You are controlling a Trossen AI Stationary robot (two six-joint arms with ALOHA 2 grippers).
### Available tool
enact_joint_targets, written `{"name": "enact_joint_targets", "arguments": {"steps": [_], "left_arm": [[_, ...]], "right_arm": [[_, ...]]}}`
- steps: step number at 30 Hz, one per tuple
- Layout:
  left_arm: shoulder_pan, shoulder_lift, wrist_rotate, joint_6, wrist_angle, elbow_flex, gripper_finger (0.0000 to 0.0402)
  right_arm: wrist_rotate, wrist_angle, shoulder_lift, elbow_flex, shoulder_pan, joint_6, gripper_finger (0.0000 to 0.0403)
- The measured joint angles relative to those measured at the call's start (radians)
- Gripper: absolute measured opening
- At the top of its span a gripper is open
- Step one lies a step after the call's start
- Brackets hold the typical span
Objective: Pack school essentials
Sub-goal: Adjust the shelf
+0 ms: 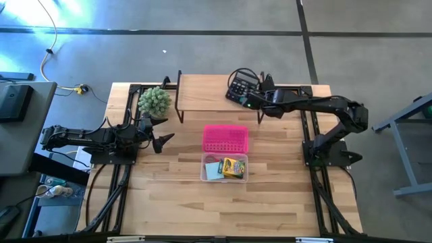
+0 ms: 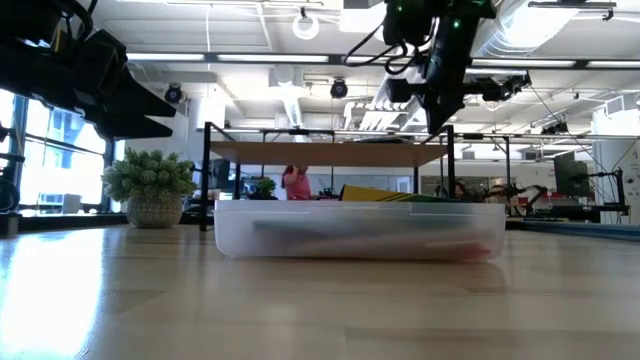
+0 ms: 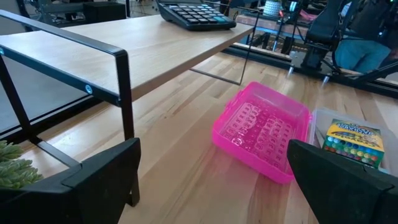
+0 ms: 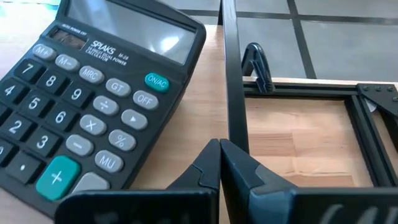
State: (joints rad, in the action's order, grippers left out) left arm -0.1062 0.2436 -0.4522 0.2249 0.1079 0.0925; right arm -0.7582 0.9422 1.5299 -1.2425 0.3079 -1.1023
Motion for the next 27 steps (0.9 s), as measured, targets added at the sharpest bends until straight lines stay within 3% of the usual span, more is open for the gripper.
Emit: {"name": "enact_joint_targets", "arguments": {"steps": [22, 27], "left_arm": [[0.0, 0.0, 0.0, 0.0, 0.0, 0.0, 0.0394], [0.0, 0.0, 0.0, 0.0, 0.0, 0.0, 0.0394]], "right_arm": [[-0.029, 0.028, -0.035, 0.0, 0.042, 0.0, 0.0], [-0.053, -0.007, -0.067, 0.0, -0.002, 0.048, 0.0]]}}
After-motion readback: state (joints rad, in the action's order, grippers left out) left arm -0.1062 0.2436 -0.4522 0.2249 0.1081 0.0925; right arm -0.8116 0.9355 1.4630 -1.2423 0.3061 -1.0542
